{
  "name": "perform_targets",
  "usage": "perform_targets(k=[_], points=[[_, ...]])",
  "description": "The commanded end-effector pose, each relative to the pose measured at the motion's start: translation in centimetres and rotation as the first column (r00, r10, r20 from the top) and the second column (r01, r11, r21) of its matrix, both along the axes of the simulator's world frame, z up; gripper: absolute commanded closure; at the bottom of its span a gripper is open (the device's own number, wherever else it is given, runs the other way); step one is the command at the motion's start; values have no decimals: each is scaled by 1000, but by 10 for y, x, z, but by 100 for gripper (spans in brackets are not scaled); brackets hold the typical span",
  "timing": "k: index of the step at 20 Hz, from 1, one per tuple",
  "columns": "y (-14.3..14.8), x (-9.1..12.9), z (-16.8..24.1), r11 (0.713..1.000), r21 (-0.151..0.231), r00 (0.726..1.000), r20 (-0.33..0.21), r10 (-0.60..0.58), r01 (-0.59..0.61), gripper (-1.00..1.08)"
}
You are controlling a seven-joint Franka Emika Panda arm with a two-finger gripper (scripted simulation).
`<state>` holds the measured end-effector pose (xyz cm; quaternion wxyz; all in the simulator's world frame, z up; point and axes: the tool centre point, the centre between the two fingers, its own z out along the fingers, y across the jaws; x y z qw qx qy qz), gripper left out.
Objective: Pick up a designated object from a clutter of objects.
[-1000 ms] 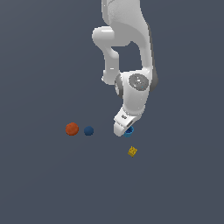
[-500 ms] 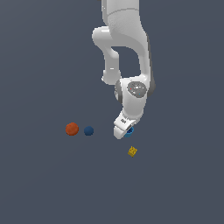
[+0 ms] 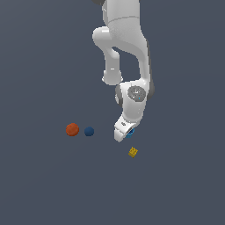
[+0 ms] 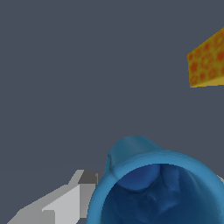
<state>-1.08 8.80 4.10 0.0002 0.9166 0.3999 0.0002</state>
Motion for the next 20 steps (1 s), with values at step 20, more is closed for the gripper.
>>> perform_targets(k=[20], points=[[14,-7,34,1000,-1,1000,1,0,0,108]])
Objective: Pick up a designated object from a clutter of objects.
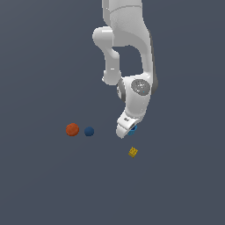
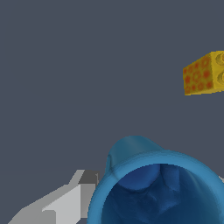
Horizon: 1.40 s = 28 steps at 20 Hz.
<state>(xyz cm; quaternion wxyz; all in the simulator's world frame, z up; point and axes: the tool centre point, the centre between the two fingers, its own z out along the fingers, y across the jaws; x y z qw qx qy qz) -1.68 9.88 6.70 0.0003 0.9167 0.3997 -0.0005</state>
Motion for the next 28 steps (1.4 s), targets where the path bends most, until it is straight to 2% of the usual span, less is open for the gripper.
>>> perform_targets(k=[1,8,22,28], points=[[6,-2,14,1000,0,1000,2,1,-1,108],[30,-14,71,1000,-1,1000,2,1,-1,108],[91,-41,214,1000,0,1000,1,3,-3,108],[110,-47,259,1000,0,1000,1,3,-3,108]])
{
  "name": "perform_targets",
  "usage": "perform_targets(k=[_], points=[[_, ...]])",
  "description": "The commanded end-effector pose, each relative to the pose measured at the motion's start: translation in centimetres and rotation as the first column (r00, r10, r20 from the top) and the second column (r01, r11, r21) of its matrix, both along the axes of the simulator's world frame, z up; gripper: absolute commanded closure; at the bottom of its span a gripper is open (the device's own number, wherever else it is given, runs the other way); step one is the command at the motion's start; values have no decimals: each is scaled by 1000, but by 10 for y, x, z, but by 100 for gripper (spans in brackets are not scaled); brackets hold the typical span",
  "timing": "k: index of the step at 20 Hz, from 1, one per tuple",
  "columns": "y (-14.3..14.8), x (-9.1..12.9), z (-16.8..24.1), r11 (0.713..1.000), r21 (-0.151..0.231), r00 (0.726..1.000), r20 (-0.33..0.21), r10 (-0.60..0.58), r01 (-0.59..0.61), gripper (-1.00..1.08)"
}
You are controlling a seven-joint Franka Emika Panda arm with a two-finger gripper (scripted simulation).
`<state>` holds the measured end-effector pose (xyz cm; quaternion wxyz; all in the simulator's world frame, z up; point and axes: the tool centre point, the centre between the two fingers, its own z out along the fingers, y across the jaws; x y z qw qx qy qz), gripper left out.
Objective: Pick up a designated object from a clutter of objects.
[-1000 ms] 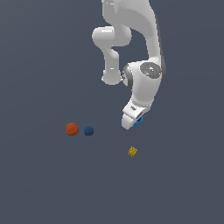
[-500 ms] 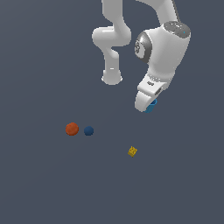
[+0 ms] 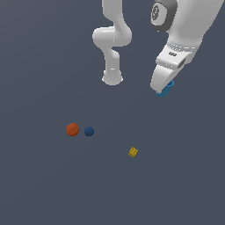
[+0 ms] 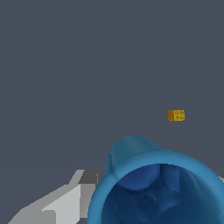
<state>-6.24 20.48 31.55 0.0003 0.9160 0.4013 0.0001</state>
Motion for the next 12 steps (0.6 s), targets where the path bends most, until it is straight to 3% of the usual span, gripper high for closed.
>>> perform_targets(k=[1,12], points=[[6,-2,17,1000,0,1000,-1,-1,1,108],[20,-5,46,1000,0,1000,0,-2,2,108]])
